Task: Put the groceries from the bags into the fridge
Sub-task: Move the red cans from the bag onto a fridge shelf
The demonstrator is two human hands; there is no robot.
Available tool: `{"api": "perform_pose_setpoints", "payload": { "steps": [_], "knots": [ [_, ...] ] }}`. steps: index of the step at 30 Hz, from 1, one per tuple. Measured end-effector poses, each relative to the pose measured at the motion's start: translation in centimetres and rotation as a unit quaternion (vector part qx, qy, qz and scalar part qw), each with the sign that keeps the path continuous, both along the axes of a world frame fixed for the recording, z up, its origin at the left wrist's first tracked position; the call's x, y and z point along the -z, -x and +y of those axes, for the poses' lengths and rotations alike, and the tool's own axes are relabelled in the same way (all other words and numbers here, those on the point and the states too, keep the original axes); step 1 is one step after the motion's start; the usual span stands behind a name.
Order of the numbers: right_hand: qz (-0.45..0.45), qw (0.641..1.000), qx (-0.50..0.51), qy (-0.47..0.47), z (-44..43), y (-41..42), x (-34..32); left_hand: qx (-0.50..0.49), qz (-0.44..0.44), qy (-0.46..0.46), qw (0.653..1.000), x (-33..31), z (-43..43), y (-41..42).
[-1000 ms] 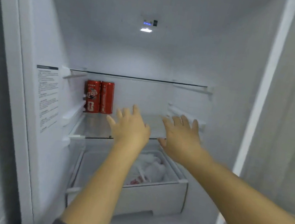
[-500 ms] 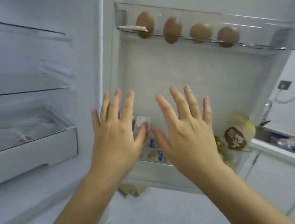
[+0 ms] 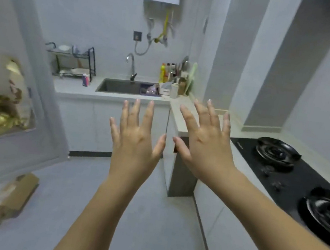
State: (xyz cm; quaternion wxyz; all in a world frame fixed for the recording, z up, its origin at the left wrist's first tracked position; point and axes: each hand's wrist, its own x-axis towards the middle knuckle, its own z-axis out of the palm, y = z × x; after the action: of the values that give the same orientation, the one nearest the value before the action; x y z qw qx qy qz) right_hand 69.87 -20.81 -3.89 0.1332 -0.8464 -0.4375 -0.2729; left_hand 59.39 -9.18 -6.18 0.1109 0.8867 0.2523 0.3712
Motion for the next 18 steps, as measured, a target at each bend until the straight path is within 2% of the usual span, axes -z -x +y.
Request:
{"api": "perform_pose_setpoints", "payload": {
  "steps": [10, 14, 18],
  "knots": [
    [0.025, 0.975, 0.223, 0.001, -16.2, -10.1, 2.1, 0.211, 0.023, -0.023, 0.977, 1.1, -12.8, -16.5],
    [0.058, 0.944, 0.324, 0.018, -22.9, -13.6, 3.4, 0.303, 0.046, -0.027, 0.952, 2.6, -18.7, -23.1],
    [0.086, 0.893, 0.441, 0.030, -30.2, -16.9, 5.1, 0.399, 0.059, -0.035, 0.914, 4.1, -25.6, -30.0]
  ]
}}
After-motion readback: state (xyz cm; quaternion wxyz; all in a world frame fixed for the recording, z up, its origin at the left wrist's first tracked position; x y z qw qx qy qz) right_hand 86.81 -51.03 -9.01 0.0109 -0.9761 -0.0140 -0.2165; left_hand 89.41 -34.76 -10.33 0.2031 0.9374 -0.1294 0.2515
